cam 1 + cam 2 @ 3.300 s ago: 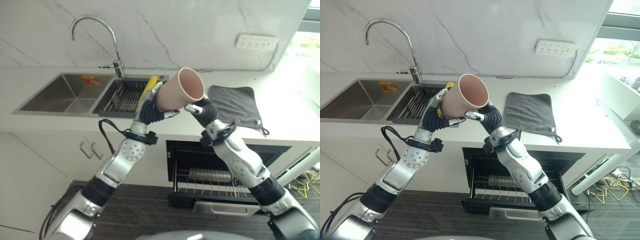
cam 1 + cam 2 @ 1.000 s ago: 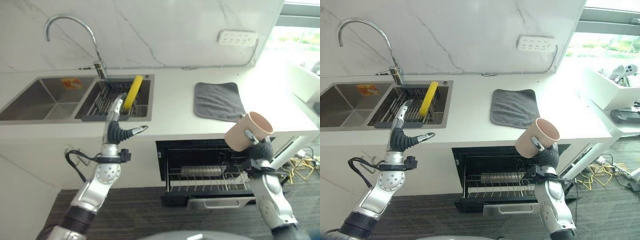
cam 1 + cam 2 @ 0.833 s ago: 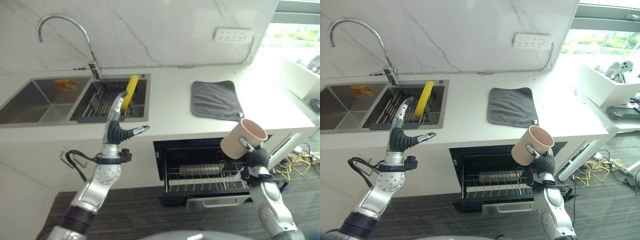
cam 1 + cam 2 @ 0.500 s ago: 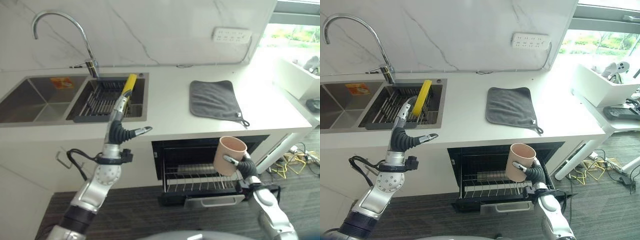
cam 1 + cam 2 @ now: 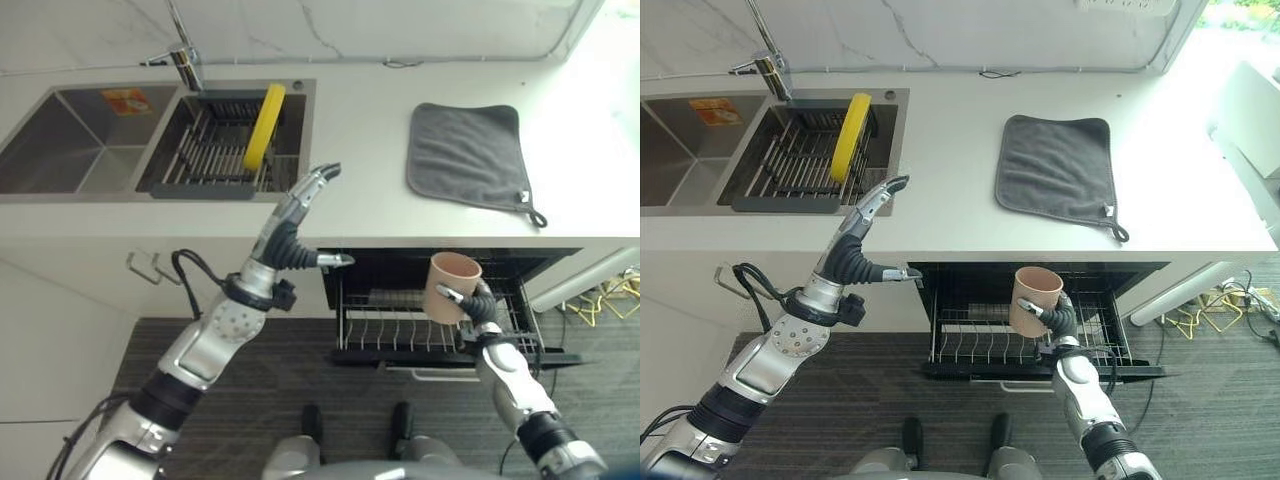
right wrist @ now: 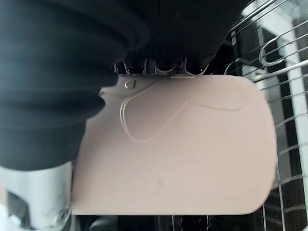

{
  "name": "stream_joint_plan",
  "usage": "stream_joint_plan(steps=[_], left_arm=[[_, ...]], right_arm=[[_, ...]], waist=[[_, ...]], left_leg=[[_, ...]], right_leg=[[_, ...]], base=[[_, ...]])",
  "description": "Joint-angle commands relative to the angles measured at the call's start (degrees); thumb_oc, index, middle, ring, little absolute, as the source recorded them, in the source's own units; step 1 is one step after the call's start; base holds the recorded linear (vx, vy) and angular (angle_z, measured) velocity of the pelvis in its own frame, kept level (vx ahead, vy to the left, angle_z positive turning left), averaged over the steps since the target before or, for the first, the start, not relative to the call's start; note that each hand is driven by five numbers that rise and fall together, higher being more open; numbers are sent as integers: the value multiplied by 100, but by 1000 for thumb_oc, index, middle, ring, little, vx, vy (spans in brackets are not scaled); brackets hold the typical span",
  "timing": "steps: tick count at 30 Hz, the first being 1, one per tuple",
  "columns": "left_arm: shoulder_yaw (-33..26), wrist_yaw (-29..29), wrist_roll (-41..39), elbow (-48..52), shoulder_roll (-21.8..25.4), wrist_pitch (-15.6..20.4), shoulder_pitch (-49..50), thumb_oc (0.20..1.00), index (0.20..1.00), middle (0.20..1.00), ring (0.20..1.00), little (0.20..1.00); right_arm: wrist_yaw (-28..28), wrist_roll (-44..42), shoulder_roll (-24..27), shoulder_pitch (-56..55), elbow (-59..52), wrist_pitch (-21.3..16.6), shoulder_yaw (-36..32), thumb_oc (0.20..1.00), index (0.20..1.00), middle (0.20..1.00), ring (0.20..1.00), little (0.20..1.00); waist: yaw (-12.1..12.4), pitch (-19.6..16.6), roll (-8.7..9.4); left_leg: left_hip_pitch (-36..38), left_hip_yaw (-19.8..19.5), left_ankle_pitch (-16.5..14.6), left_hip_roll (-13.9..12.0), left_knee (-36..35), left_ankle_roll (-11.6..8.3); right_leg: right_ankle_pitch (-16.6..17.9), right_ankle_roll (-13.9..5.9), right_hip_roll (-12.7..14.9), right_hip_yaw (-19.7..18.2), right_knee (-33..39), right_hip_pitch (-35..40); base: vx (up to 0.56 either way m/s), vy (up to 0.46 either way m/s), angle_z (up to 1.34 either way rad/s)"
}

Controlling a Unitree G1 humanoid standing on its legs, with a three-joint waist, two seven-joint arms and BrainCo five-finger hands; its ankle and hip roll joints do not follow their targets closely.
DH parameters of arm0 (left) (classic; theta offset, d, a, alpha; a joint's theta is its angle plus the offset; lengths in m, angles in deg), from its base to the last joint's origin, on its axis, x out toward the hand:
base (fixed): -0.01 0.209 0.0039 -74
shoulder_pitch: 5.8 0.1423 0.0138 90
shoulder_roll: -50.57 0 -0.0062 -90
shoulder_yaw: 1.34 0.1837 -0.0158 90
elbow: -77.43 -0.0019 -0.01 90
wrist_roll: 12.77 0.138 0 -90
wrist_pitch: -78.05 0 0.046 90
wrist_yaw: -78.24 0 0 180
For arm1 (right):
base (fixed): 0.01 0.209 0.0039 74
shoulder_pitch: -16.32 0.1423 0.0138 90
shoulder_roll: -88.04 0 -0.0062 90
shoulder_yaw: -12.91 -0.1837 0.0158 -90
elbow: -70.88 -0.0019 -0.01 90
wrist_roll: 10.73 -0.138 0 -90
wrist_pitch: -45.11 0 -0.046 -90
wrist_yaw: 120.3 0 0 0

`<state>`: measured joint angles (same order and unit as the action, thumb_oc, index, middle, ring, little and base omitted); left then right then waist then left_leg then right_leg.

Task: Place the dishes in the dishwasher.

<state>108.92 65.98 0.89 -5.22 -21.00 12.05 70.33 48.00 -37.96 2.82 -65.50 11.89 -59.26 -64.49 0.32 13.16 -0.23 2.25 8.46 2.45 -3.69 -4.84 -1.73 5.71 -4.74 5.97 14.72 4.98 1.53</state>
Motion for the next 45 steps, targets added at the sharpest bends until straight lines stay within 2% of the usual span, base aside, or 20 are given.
stream_joint_plan(steps=[1, 3, 5, 11, 17, 20, 28, 32, 33, 35, 37, 40, 45], left_arm=[[108, 844, -128, 204, 151, 417, 55, 1000, 1000, 1000, 1000, 1000], [423, 1684, 16, 9, 482, 504, 444, 1000, 1000, 1000, 1000, 1000], [523, 1930, 69, -63, 667, 636, 637, 1000, 1000, 1000, 1000, 1000], [1185, 2293, 488, -315, 1175, 656, 658, 1000, 1000, 1000, 1000, 1000], [1881, 2333, 882, -442, 1422, 368, 409, 1000, 1000, 1000, 1000, 1000], [2377, 1848, 1166, -755, 1282, -30, -145, 1000, 1000, 1000, 1000, 1000], [2838, 1861, 1368, -1230, 905, -370, -1016, 1000, 1000, 1000, 1000, 1000], [3103, 1763, 1473, -1430, 621, -801, -1791, 1000, 1000, 1000, 1000, 1000], [3192, 1751, 1492, -1505, 565, -921, -2188, 1000, 1000, 1000, 1000, 1000], [3263, 1766, 1523, -1595, 531, -912, -2366, 1000, 1000, 1000, 1000, 1000], [3316, 1782, 1540, -1679, 520, -896, -2499, 1000, 1000, 1000, 1000, 1000], [3471, 1846, 1714, -1789, 477, -1059, -2842, 1000, 1000, 1000, 1000, 1000], [3711, 1915, 1762, -1926, 464, -1043, -3260, 1000, 1000, 1000, 1000, 1000]], right_arm=[[68, -187, 76, 228, -265, -506, -109, 200, 200, 200, 200, 200], [216, -124, 132, 93, -231, -536, -243, 200, 200, 200, 200, 200], [271, -128, 204, 61, -257, -484, -311, 200, 200, 200, 200, 200], [348, -174, 337, 251, -95, -521, -237, 200, 200, 200, 200, 200], [305, -238, 434, 440, -90, -385, -86, 200, 200, 200, 200, 200], [186, -255, 465, 734, -20, -319, 45, 200, 200, 200, 200, 200], [-163, -349, 431, 1410, 499, -82, 28, 200, 200, 200, 200, 200], [-300, -432, 441, 2259, 1069, 139, 87, 200, 200, 200, 200, 200], [-277, -346, 539, 2683, 1304, 213, 156, 200, 200, 200, 200, 200], [-293, -418, 561, 2839, 1455, 197, 215, 200, 200, 200, 200, 200], [-279, -460, 607, 2966, 1587, 181, 243, 200, 200, 200, 200, 200], [-228, -268, 767, 3394, 1867, 264, 307, 200, 200, 200, 200, 200], [-669, 118, 999, 4088, 2279, 560, 513, 200, 200, 200, 200, 200]], waist=[[17, -234, 83], [-77, -291, -10], [-110, -308, -55], [-151, -322, -129], [-205, -324, -153], [-193, -253, -101], [-138, -24, 26], [-107, 304, 92], [-88, 491, 102], [-87, 569, 112], [-94, 630, 105], [-126, 799, 15], [-171, 1081, -160]], left_leg=[[10, -29, -8, -196, -16, -69], [179, 73, -27, -192, -16, -86], [257, 120, -49, -180, -16, -81], [343, 217, -79, -183, -16, -84], [353, 248, -99, -180, -16, -59], [235, 219, -85, -209, -16, -41], [3, 144, -9, -265, -16, -48], [-295, 65, 69, -282, -16, -59], [-461, 50, 104, -260, -16, -71], [-528, 59, 124, -258, -16, -85], [-571, 70, 141, -253, -16, -94], [-695, 94, 169, -221, -16, -116], [-892, 143, 206, -145, -16, -147]], right_leg=[[69, -373, 301, -455, 2, 124], [44, -401, 353, -394, 2, 258], [24, -411, 368, -395, 2, 318], [-7, -458, 401, -387, 2, 380], [-21, -485, 390, -438, 2, 378], [-5, -494, 356, -536, 2, 261], [113, -528, 332, -567, 2, 55], [225, -521, 324, -590, -3, -217], [281, -515, 347, -546, -15, -378], [320, -521, 368, -514, -21, -454], [347, -521, 379, -504, -26, -507], [405, -534, 425, -511, -32, -667], [484, -568, 534, -506, -44, -909]], base=[[25, 76, 1], [90, 133, 1], [89, 101, -2], [50, 46, 0], [64, 12, -7], [8, -43, -8], [-56, -62, -1], [-222, -50, -1], [-289, -17, 3], [-183, -14, 13], [-99, -10, 16], [-152, 32, 1], [-137, 45, -6]])
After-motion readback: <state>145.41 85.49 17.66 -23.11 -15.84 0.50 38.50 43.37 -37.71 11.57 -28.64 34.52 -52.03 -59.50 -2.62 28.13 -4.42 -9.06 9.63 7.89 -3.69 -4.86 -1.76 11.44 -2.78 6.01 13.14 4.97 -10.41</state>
